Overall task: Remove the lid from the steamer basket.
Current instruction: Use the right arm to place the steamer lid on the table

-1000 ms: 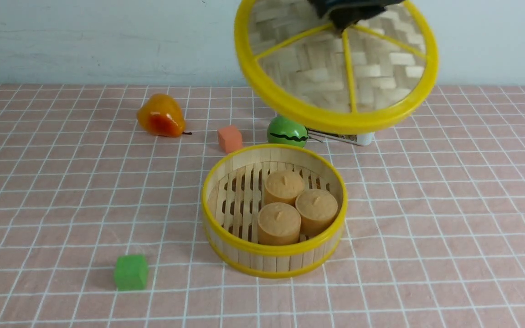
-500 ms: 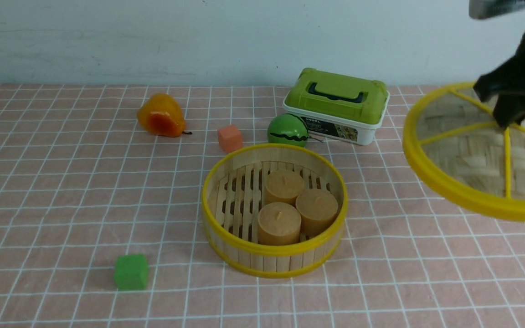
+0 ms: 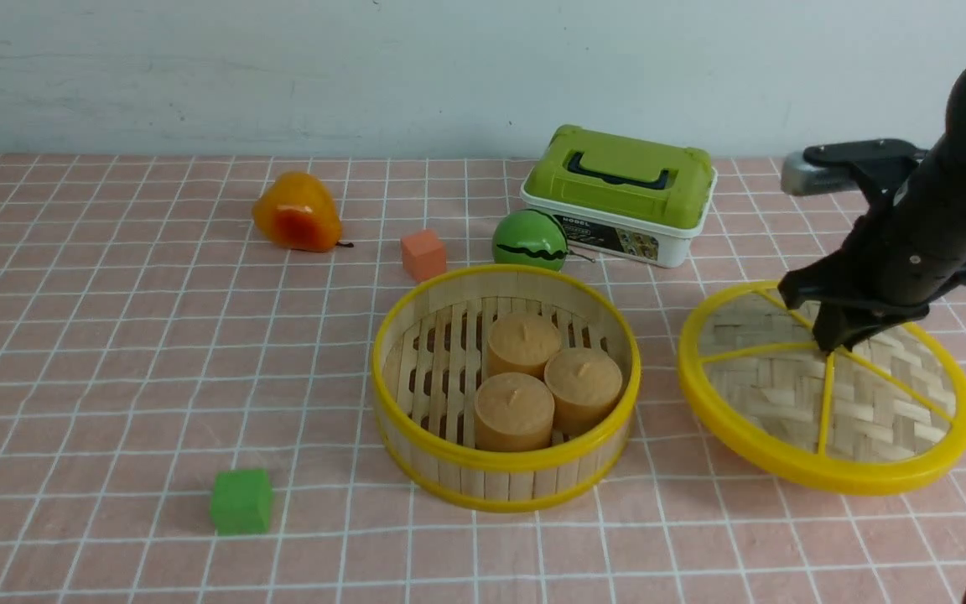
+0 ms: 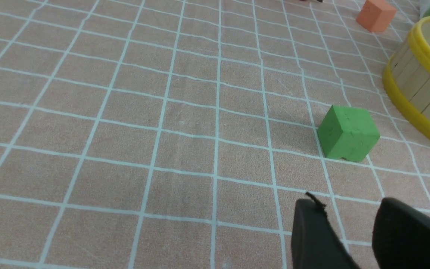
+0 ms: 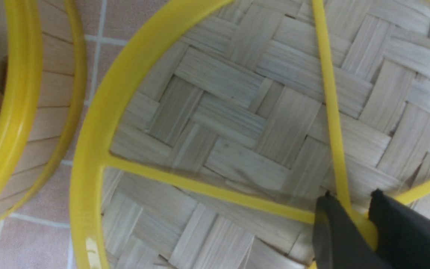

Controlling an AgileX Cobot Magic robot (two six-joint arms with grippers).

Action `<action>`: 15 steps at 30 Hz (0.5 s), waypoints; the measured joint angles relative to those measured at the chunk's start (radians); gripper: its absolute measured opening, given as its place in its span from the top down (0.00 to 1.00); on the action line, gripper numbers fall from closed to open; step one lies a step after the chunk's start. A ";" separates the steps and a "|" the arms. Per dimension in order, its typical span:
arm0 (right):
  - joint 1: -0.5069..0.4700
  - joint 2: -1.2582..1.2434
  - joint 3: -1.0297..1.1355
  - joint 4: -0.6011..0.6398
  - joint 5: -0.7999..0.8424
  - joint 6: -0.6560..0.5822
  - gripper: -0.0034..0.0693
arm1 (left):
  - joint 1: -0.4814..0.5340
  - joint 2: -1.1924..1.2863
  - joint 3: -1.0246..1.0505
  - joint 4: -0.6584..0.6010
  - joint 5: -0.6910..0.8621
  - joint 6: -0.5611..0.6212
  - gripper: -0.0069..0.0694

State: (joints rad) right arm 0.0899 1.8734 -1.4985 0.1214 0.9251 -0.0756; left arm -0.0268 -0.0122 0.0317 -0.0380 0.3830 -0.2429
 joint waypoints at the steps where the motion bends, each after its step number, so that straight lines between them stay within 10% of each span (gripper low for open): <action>1: 0.000 0.015 0.000 0.003 -0.006 0.000 0.84 | 0.000 0.000 0.000 0.000 0.000 0.000 0.60; 15: 0.000 0.073 0.001 0.033 -0.040 0.000 0.64 | 0.000 0.000 0.000 0.000 0.000 0.000 0.60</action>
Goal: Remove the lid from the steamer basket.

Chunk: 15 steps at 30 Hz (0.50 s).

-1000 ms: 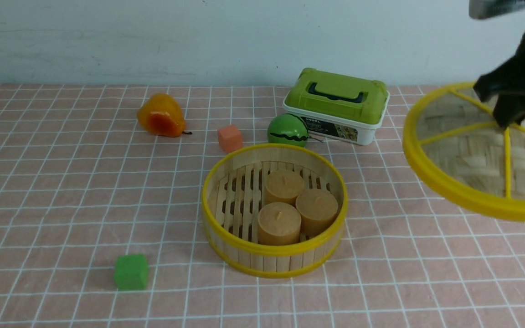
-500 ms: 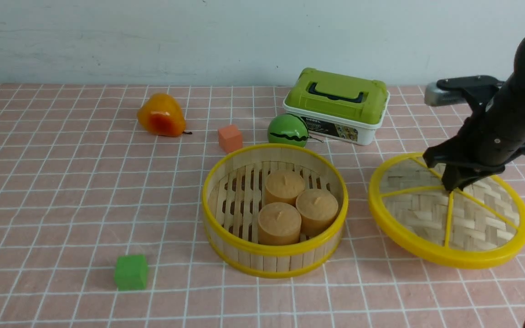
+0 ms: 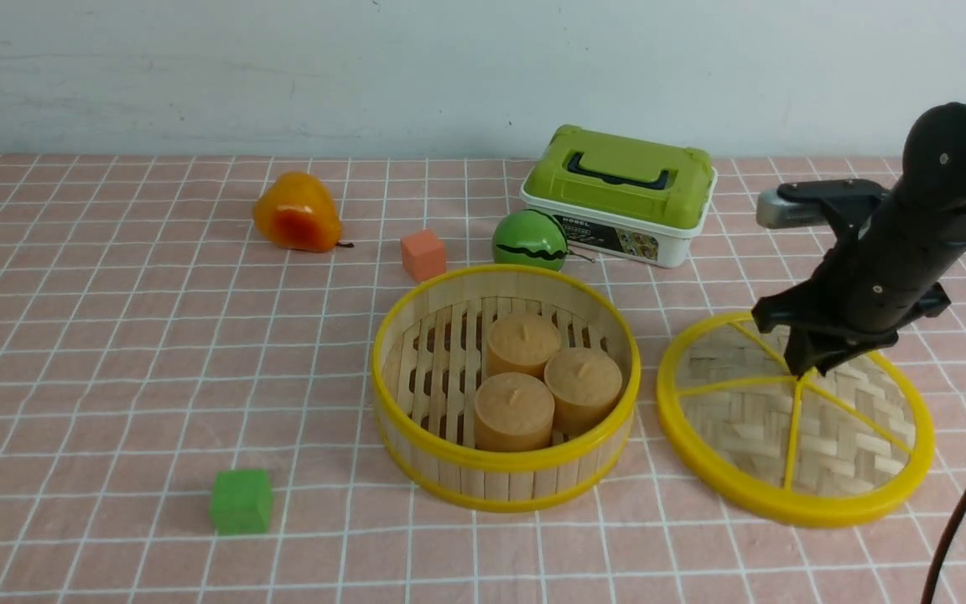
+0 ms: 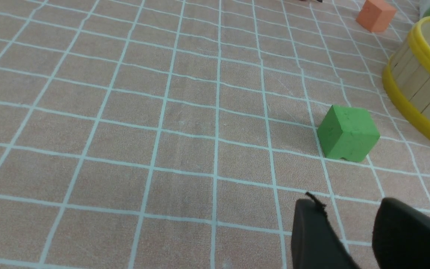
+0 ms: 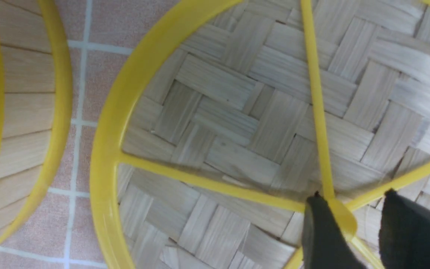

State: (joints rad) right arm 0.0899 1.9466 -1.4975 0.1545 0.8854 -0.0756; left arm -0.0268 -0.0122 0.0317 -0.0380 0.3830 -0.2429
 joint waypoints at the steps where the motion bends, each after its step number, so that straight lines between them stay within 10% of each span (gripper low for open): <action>1: 0.000 -0.002 0.000 0.000 0.007 0.000 0.62 | 0.000 0.000 0.000 0.000 0.000 0.000 0.60; 15: 0.000 -0.352 0.002 0.012 0.075 -0.043 0.61 | 0.000 0.000 0.000 0.000 0.001 0.000 0.60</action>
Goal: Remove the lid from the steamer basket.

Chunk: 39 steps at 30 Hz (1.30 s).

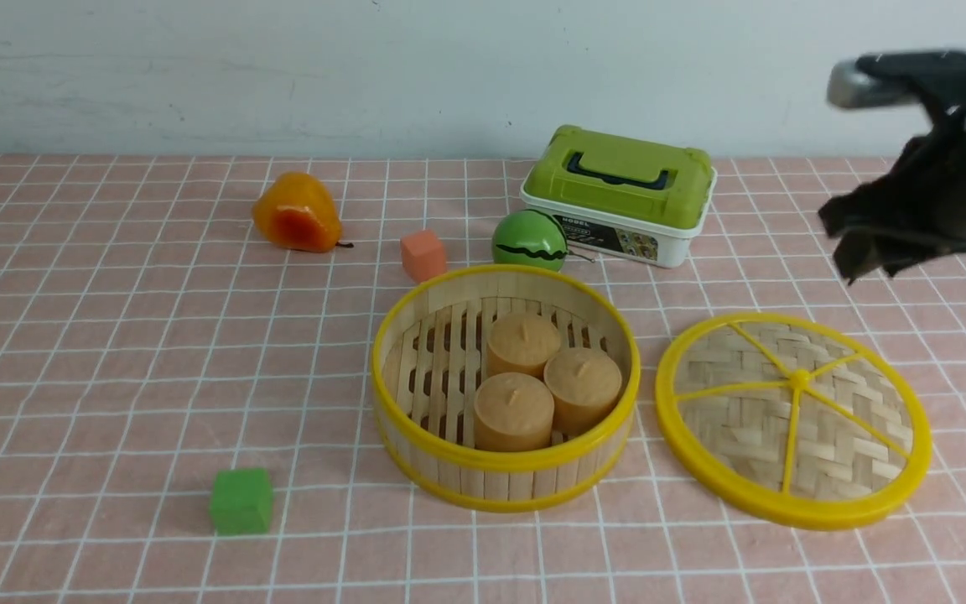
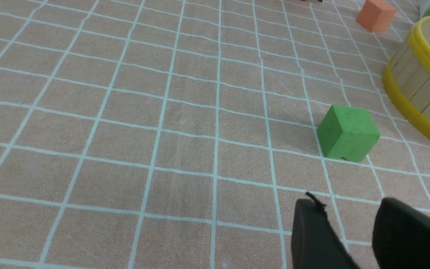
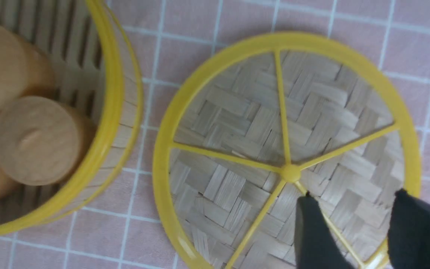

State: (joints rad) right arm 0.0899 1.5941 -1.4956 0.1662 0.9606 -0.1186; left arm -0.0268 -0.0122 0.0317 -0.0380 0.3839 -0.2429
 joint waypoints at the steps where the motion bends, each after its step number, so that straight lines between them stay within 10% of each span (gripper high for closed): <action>1: 0.000 -0.056 0.000 0.004 0.003 -0.005 0.64 | 0.000 0.000 0.000 0.000 0.000 0.000 0.60; 21: 0.000 -0.889 0.553 0.111 -0.170 -0.017 0.95 | 0.000 0.000 0.000 0.000 0.000 0.000 0.60; 39: 0.000 -1.107 0.705 0.157 -0.170 -0.017 0.95 | 0.000 0.000 0.000 0.000 0.000 0.000 0.60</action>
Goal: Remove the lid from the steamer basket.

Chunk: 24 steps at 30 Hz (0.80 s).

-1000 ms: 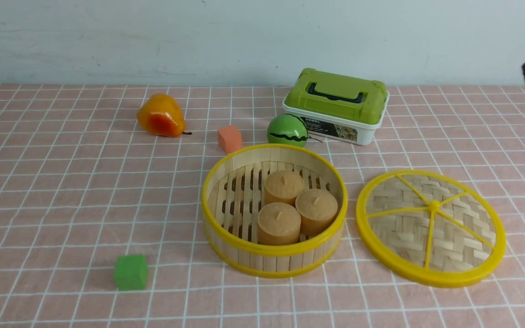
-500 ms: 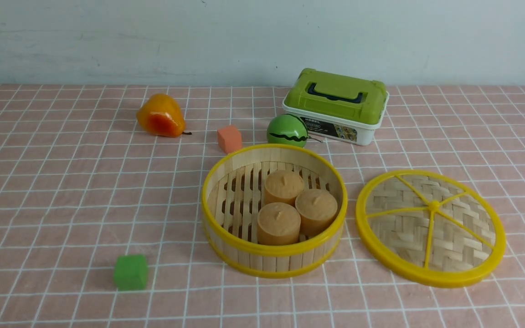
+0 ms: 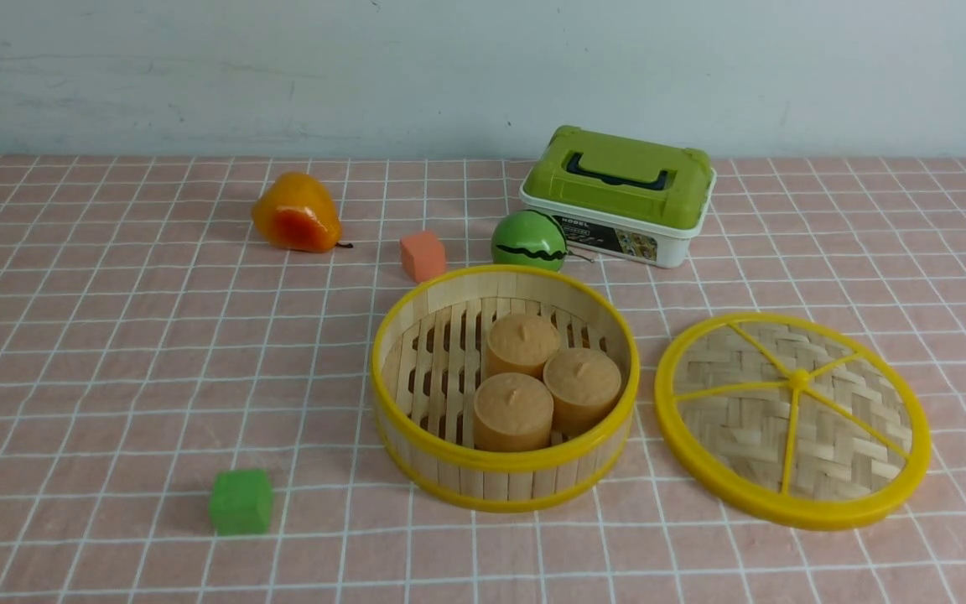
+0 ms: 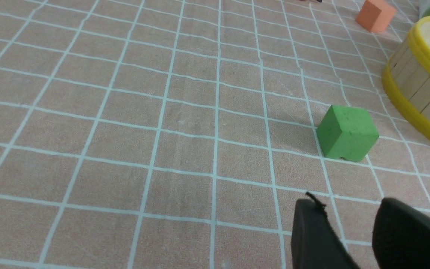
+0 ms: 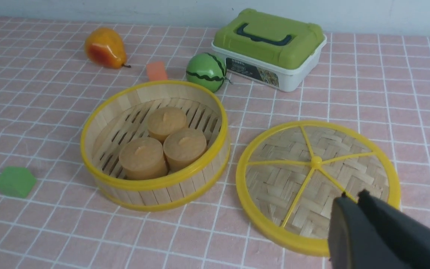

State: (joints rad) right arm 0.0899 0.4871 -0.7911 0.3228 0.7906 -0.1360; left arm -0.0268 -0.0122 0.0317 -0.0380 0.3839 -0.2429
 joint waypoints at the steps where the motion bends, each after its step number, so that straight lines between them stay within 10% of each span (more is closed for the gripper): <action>1: 0.000 0.000 0.000 0.000 0.002 0.000 0.95 | 0.000 0.000 0.000 0.000 0.000 0.000 0.60; 9: 0.000 -0.004 0.039 -0.004 -0.049 0.000 0.94 | 0.000 0.000 0.000 0.000 0.000 0.000 0.60; 24: -0.062 -0.432 0.780 -0.274 -0.589 0.129 0.98 | 0.000 0.000 0.000 0.000 0.000 0.000 0.60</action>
State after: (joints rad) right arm 0.0277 0.0550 -0.0112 0.0489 0.2020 -0.0068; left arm -0.0268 -0.0122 0.0317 -0.0380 0.3839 -0.2429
